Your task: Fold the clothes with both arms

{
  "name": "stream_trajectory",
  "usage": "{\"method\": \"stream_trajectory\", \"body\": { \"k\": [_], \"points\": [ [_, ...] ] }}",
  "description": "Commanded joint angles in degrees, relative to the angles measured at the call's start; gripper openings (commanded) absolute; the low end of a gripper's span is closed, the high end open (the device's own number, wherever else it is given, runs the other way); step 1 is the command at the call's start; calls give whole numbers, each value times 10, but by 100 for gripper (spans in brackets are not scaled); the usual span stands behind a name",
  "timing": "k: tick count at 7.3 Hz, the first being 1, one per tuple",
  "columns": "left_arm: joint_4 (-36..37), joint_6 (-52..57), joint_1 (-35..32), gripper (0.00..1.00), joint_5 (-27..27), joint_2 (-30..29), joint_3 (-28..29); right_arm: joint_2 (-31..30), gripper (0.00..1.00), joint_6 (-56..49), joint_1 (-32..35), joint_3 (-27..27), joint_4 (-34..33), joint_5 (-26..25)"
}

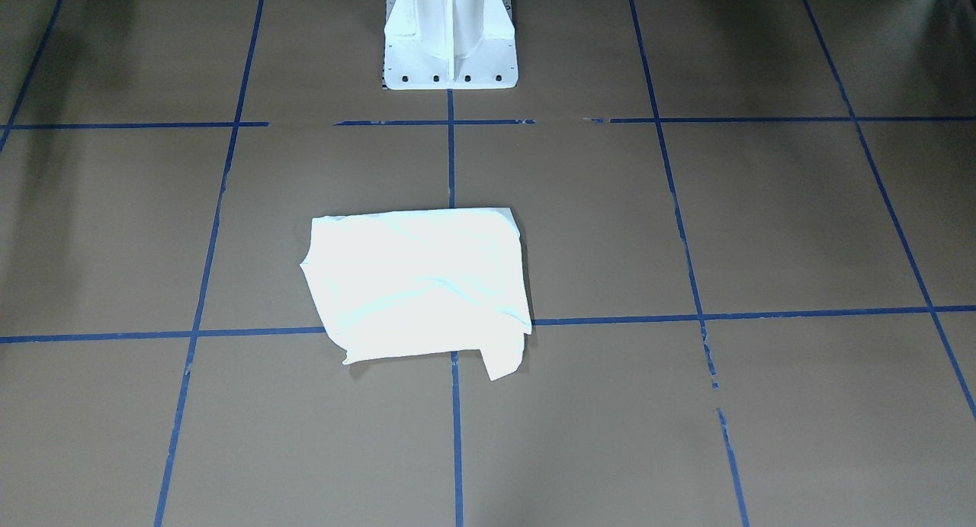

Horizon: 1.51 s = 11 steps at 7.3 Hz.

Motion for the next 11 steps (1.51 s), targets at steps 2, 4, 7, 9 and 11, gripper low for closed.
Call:
{"method": "stream_trajectory", "body": {
  "k": [2,4,7,9,11],
  "points": [
    [7,-1,-7,100,1,9,-40,-1,100,0,-1,-11,-1,6],
    [9,2,-5,100,2,28,-55,-3,100,0,-1,-17,-1,7],
    [38,3,-5,100,0,34,-61,-1,100,2,-1,-10,-7,9],
    [69,4,-4,100,1,34,-51,-8,100,2,-1,-13,-6,34],
    [81,3,-5,100,1,53,-64,-8,100,2,-1,-14,-5,33]
  ]
}}
